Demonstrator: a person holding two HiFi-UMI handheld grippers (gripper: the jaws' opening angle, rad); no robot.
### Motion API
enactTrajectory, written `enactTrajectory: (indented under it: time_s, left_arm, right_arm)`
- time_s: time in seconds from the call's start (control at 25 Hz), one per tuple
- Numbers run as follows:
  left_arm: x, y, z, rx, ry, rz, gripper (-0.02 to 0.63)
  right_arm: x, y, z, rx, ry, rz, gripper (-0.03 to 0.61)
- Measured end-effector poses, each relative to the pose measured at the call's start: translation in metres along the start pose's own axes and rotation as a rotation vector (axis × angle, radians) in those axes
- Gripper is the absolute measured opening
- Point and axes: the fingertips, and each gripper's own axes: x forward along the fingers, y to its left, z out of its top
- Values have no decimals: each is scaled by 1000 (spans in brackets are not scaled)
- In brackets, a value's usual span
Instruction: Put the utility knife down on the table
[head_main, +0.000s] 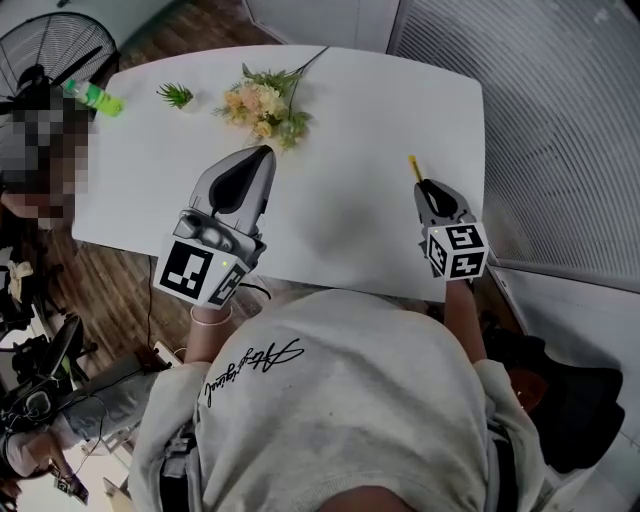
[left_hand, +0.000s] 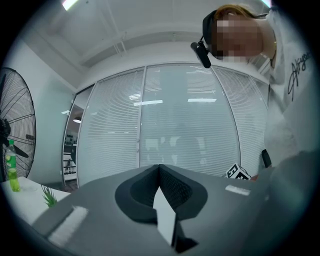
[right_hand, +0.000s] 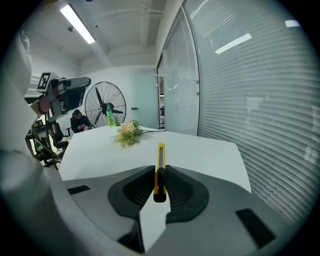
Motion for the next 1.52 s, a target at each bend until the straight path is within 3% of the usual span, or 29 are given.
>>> enactTrajectory:
  time_s: [1.52]
  left_arm:
    - [-3,8,-2,-2,7,33,-2]
  right_arm:
    - [28,-6,-54,-62,240,3,66]
